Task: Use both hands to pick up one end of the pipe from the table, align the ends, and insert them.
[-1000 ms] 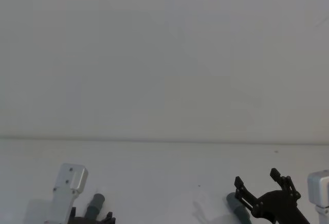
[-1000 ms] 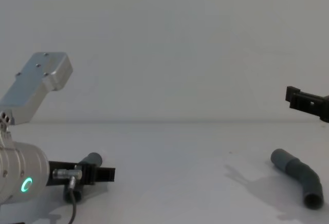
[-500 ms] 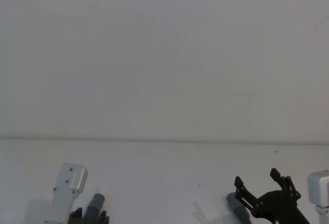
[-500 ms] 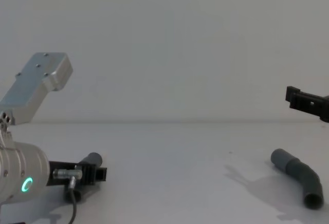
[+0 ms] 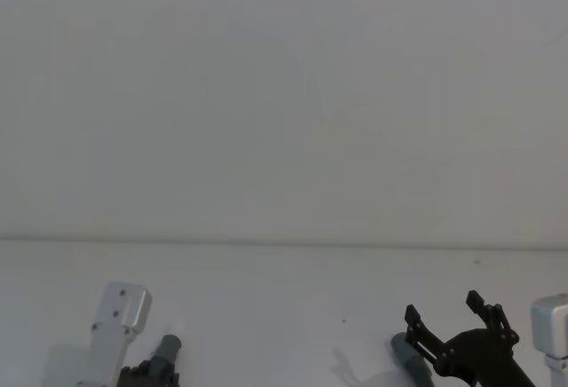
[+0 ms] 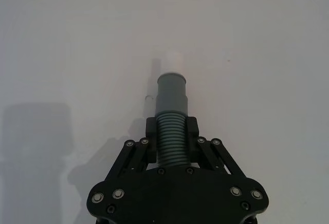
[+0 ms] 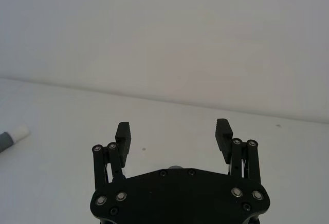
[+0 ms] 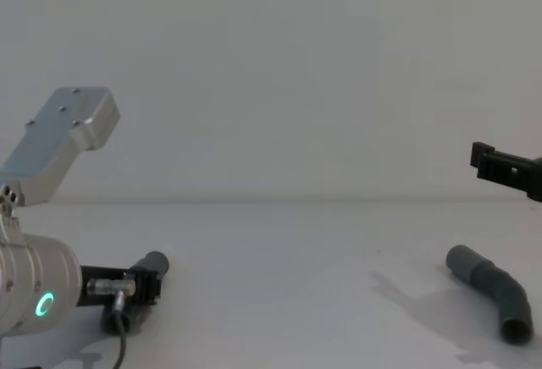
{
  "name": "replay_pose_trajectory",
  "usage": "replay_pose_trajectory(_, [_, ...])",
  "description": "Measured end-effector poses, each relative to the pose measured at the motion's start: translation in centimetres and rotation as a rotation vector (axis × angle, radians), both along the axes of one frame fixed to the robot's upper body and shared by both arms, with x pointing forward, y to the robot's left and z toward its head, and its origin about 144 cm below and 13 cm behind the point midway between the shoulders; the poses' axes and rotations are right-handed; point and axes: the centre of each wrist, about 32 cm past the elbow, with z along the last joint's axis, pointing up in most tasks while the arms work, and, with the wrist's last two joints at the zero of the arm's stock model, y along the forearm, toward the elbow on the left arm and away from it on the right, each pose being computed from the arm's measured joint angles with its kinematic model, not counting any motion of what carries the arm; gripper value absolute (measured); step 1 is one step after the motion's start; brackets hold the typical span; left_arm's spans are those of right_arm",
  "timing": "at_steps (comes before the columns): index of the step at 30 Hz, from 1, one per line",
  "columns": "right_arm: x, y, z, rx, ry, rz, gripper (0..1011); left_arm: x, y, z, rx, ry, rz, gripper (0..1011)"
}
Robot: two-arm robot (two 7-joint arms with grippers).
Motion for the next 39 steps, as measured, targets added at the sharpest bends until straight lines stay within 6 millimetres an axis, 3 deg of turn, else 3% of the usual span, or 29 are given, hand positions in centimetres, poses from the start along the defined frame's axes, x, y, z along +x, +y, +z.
replay_pose_trajectory(24, [0.0,0.0,0.1,-0.001,0.014,-0.002,1004,0.0,0.0,0.0,0.0,0.0,0.0,293])
replay_pose_trajectory(39, [-0.4,0.0,2.1,0.013,0.165,-0.012,1004,0.0,0.0,0.0,0.0,0.0,0.0,293])
